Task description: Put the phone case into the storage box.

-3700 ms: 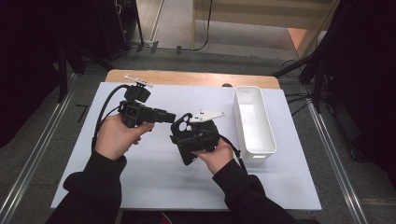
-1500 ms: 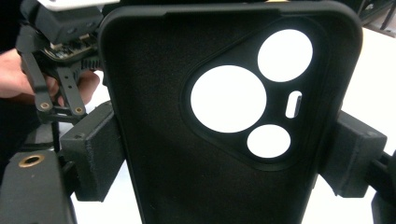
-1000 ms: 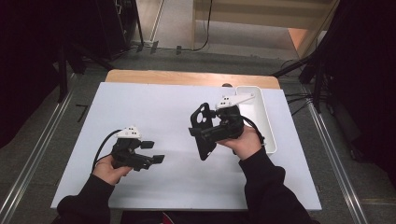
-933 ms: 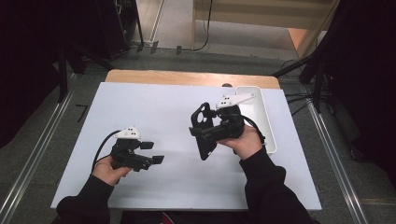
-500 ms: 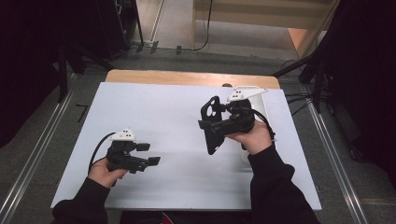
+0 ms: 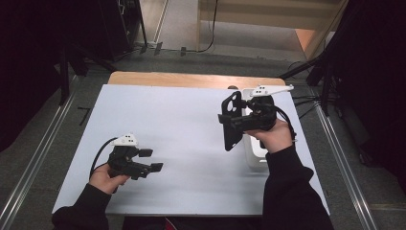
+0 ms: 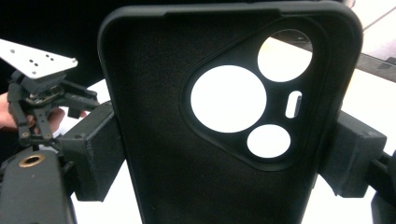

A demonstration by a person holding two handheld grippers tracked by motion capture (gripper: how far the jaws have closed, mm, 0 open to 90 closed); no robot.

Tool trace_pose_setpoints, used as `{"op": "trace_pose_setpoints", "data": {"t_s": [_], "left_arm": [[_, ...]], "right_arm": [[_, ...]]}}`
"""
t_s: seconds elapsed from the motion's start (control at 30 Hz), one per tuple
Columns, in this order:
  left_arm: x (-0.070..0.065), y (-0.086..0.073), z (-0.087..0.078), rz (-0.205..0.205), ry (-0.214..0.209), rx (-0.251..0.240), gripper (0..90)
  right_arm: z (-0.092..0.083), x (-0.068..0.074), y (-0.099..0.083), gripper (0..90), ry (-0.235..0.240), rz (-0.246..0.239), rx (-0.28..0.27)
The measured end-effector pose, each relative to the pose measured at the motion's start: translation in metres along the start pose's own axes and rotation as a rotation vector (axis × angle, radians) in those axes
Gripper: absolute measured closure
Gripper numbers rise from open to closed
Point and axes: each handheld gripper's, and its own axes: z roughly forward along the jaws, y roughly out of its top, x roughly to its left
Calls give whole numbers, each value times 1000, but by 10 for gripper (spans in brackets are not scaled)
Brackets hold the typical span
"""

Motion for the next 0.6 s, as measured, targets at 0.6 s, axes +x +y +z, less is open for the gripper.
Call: {"op": "trace_pose_setpoints", "data": {"t_s": [0.6], "left_arm": [[2,-2,2,-1,6,9,248]], "right_arm": [[-27,-29,-7,122,-134,60,-39]]}}
